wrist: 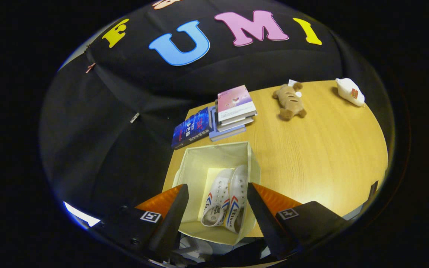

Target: Open the storage box then place both shoes into the box .Put the left shoe in first, then the right shoe, with the right side of both shoes facing outward in a uniform manner.

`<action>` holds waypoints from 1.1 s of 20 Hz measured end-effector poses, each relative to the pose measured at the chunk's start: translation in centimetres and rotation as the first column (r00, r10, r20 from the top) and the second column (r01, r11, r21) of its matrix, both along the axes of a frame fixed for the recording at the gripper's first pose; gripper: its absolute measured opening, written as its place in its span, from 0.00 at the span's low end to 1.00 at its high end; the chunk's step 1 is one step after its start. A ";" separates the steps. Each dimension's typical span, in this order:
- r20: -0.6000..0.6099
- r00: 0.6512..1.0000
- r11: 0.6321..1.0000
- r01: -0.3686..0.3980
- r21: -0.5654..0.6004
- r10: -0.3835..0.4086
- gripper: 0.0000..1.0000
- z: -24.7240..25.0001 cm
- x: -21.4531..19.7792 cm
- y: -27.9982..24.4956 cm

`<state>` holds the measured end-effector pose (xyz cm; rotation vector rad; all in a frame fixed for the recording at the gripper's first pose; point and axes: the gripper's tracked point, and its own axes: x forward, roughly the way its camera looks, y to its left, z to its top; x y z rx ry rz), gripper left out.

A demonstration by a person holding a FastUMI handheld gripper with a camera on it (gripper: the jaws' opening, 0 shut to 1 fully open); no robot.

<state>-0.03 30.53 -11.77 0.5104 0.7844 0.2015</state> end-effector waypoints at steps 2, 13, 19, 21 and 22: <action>0.069 0.997 1.000 0.018 -0.017 -0.017 0.99 1.7 0.8 -3.2; 0.469 0.883 0.954 0.131 -0.271 0.011 0.99 8.2 1.7 -24.3; 0.637 0.771 0.914 0.264 -0.308 -0.008 0.99 11.7 0.1 -31.3; 0.658 0.753 0.922 0.265 -0.283 -0.015 0.99 12.2 -0.2 -31.8; 0.667 0.745 0.919 0.274 -0.284 -0.017 0.98 12.3 -0.2 -32.4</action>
